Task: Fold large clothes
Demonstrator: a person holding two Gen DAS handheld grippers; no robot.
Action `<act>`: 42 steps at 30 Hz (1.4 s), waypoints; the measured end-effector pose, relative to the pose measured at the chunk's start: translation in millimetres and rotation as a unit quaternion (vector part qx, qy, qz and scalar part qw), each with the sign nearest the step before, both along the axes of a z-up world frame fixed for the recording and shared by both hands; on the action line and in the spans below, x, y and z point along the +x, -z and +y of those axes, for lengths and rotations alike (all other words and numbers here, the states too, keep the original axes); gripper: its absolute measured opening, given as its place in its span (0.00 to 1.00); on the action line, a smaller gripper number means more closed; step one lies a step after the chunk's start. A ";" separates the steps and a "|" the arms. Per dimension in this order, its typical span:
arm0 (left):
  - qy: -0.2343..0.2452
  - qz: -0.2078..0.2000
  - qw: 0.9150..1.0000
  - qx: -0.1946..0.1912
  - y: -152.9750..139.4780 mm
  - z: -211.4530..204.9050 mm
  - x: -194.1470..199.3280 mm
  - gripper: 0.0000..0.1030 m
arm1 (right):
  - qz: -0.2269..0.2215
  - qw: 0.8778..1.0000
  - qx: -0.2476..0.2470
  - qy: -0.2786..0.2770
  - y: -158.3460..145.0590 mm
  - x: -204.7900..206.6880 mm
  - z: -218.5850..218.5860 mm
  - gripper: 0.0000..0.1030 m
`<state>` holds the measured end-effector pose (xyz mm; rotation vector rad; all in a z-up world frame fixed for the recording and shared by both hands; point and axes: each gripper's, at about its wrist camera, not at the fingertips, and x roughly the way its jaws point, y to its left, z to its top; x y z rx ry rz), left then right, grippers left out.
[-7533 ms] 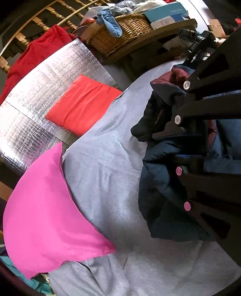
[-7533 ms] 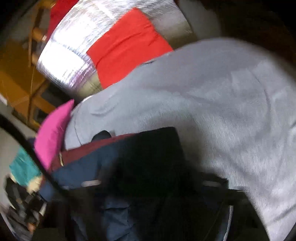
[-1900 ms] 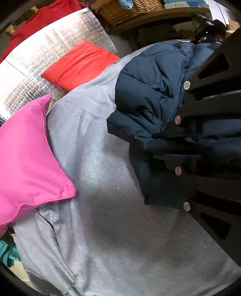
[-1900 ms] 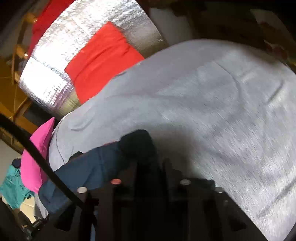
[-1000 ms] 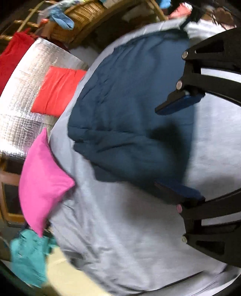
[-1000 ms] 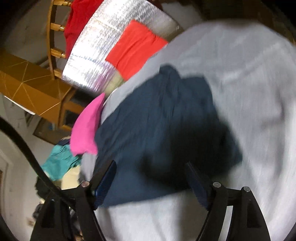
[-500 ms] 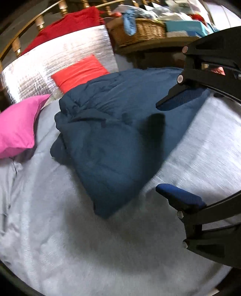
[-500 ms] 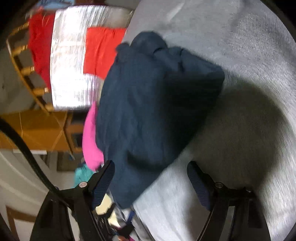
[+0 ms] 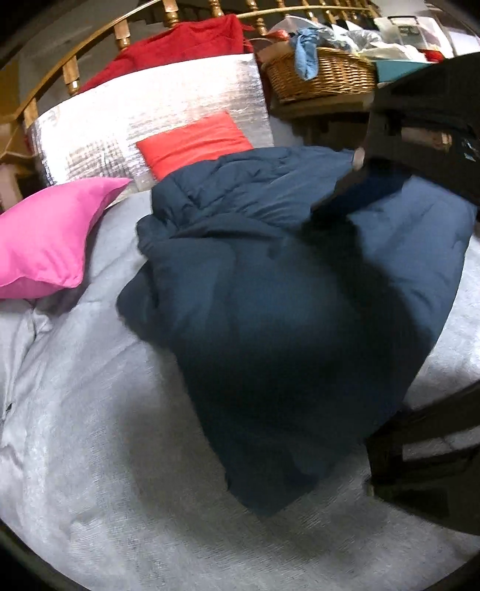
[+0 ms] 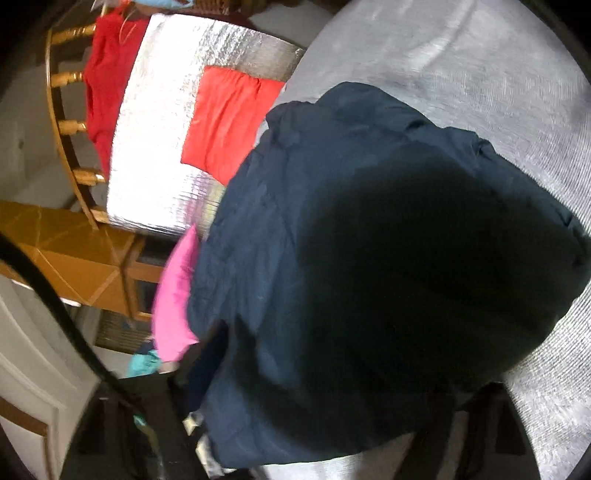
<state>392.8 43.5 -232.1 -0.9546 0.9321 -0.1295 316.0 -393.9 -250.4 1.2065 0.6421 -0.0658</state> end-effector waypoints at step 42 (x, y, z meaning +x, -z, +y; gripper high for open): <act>0.079 -0.093 0.935 0.334 -45.1 -26.1 -72.5 0.28 | 0.027 0.987 -0.130 -0.089 -7.4 -52.5 32.5 0.42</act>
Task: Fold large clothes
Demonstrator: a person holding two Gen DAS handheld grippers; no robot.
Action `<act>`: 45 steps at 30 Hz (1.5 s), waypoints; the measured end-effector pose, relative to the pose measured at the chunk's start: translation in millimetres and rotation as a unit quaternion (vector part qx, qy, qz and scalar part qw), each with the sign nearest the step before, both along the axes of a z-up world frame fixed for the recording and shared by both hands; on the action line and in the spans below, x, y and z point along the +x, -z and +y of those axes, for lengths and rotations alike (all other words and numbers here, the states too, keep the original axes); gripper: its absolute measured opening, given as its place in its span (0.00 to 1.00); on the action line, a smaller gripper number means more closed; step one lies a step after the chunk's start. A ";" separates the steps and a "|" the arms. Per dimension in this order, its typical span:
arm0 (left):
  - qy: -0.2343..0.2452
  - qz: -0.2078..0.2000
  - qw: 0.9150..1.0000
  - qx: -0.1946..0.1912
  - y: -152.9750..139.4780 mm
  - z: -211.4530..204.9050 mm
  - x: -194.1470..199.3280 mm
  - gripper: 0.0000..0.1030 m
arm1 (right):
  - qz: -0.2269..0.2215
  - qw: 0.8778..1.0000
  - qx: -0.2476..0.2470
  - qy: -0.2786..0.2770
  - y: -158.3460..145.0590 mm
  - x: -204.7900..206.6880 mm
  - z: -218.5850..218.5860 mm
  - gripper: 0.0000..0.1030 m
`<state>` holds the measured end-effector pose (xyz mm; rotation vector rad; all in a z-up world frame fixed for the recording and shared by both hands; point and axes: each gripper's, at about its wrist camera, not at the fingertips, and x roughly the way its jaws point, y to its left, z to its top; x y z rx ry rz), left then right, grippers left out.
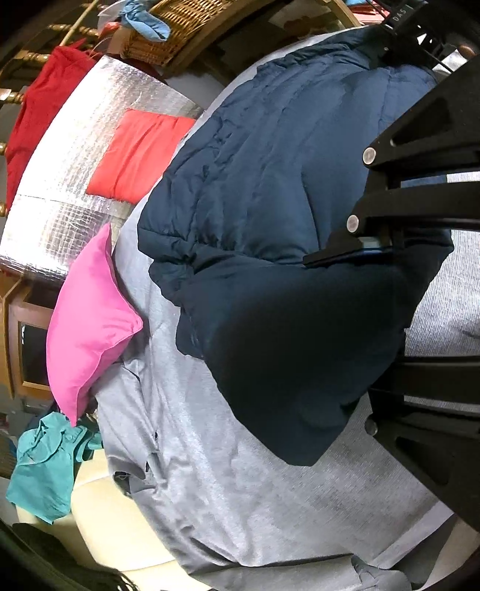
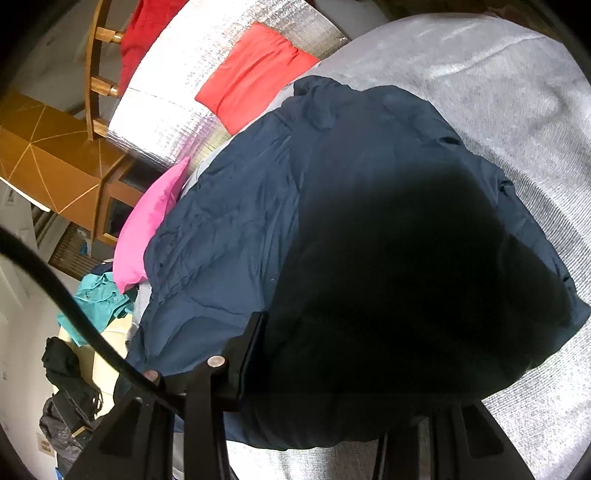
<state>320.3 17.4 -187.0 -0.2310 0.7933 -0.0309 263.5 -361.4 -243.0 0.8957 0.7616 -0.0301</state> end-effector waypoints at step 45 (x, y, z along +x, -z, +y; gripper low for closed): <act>-0.010 -0.031 0.999 -0.018 -35.8 29.7 -58.7 0.64 | -0.044 0.998 -0.039 -0.004 -70.5 -82.5 -35.6 0.65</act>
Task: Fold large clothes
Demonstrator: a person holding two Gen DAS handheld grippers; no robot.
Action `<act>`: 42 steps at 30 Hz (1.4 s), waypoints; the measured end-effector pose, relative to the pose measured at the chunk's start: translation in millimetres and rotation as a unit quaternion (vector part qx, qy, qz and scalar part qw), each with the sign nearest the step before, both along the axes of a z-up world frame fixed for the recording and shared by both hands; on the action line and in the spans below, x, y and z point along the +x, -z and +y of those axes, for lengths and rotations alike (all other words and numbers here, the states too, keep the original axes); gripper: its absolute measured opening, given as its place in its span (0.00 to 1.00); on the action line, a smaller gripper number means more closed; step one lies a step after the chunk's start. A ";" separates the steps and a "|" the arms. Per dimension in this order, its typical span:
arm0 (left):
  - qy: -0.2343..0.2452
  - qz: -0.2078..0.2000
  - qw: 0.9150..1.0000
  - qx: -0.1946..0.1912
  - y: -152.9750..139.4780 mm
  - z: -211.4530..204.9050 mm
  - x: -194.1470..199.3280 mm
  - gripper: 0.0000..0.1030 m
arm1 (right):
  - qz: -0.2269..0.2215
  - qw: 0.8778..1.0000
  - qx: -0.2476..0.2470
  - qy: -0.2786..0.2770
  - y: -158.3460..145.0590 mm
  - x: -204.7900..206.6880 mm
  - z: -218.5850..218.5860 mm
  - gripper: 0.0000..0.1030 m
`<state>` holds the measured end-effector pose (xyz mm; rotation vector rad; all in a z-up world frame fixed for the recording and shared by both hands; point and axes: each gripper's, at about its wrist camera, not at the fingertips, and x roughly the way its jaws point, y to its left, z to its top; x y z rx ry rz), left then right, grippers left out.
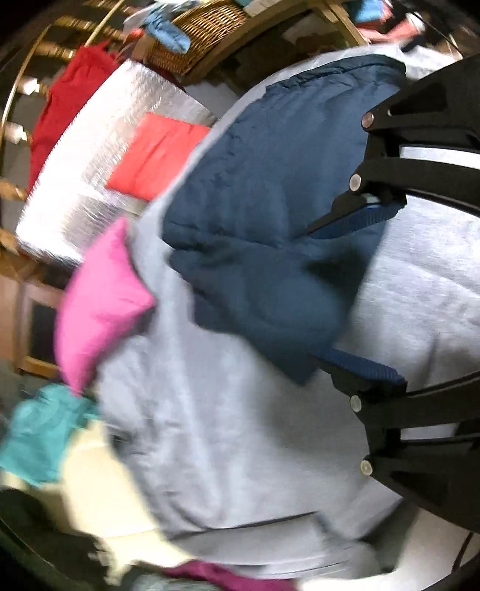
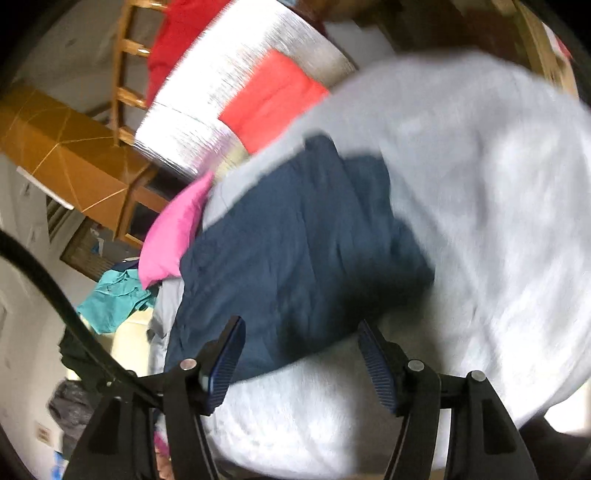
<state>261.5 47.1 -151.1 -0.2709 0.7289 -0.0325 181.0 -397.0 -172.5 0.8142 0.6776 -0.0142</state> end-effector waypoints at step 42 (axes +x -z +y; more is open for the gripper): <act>0.019 -0.227 0.949 0.219 -207.9 -61.5 -186.3 0.99 | -0.089 0.942 -0.323 0.005 -178.5 -128.0 136.0 0.98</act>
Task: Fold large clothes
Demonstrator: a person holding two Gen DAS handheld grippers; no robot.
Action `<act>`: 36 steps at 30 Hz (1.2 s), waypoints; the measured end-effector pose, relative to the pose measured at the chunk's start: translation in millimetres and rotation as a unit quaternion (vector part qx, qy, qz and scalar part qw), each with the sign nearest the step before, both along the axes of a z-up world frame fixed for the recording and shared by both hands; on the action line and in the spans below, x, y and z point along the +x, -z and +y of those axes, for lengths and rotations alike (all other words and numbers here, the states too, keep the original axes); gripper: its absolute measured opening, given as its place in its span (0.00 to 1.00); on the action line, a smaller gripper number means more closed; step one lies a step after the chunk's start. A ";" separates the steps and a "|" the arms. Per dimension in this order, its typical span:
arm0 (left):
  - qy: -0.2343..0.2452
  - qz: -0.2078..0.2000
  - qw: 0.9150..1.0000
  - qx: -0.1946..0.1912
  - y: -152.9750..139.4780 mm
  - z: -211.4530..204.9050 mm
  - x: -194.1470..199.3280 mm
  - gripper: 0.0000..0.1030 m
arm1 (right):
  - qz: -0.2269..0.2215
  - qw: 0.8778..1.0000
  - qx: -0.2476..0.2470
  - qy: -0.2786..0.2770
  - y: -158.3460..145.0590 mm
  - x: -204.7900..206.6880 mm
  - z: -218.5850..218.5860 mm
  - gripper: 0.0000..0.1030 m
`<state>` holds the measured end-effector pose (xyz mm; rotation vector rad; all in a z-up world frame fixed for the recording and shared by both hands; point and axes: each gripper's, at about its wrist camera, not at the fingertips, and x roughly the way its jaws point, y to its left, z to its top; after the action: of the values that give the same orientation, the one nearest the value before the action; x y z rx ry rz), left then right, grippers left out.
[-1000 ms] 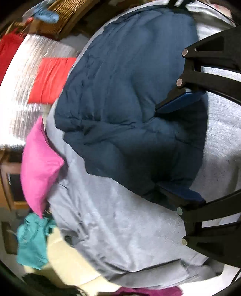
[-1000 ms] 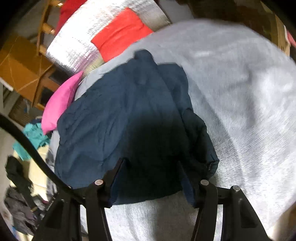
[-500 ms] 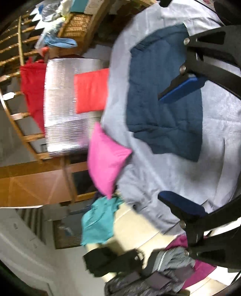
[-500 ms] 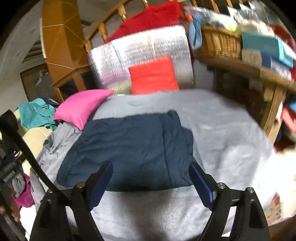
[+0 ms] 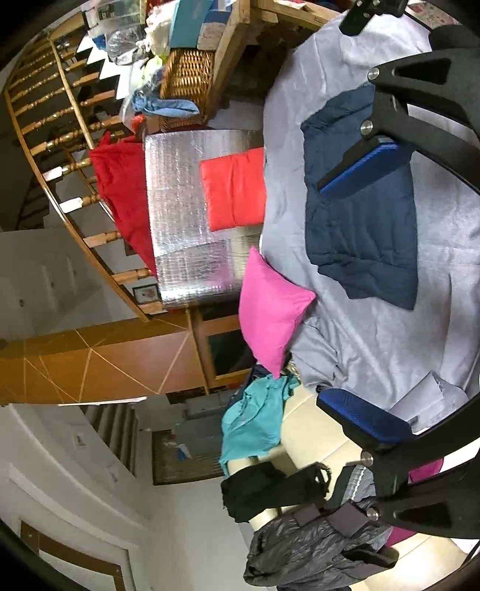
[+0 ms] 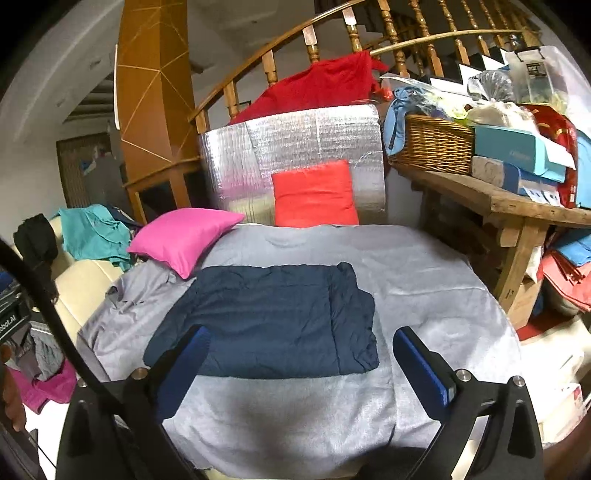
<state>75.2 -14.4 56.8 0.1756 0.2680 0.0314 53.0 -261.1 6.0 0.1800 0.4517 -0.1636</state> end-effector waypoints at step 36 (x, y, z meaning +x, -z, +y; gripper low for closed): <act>-0.013 -0.005 1.000 -0.025 -23.1 8.2 -32.9 1.00 | -0.011 1.000 -0.012 0.013 -24.5 -36.0 42.8 0.98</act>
<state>42.4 -6.2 79.8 0.1214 0.2615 0.0512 17.0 -218.3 30.6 0.1635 0.4259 -0.1928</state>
